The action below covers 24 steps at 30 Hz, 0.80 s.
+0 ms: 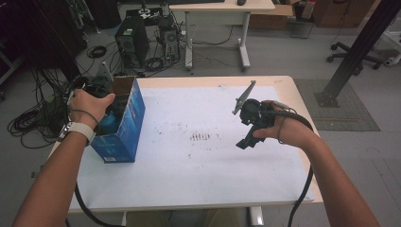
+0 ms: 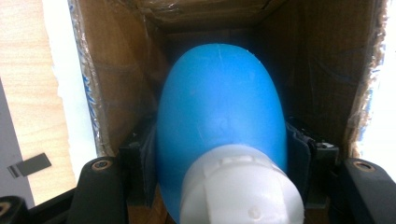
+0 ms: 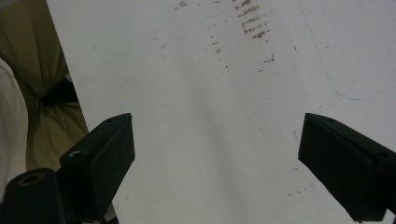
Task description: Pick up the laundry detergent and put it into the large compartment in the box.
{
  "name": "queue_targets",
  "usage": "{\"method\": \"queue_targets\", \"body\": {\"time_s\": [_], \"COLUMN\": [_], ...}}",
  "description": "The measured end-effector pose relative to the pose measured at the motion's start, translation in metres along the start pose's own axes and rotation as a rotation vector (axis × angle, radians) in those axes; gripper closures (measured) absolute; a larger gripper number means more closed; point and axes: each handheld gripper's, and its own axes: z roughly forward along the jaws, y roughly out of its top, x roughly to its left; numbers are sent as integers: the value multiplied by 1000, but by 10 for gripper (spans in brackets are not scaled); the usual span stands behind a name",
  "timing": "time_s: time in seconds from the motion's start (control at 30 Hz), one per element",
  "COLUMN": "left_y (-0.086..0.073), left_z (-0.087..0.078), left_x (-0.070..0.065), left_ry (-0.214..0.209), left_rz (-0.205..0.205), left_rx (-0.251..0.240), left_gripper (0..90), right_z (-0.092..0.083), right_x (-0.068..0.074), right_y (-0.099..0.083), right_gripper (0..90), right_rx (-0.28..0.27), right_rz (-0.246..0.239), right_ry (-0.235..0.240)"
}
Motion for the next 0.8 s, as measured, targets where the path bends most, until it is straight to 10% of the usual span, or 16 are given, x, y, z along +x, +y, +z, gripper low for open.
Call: {"method": "queue_targets", "body": {"time_s": [0.8], "left_y": [1], "left_z": [1], "left_x": [7], "left_ry": [-36], "left_rz": [-7], "left_rx": [-5], "left_gripper": [279], "right_z": [3], "right_x": [2], "right_y": [1], "right_gripper": [108], "right_rx": [12], "right_rz": [3], "right_ry": [5]}}
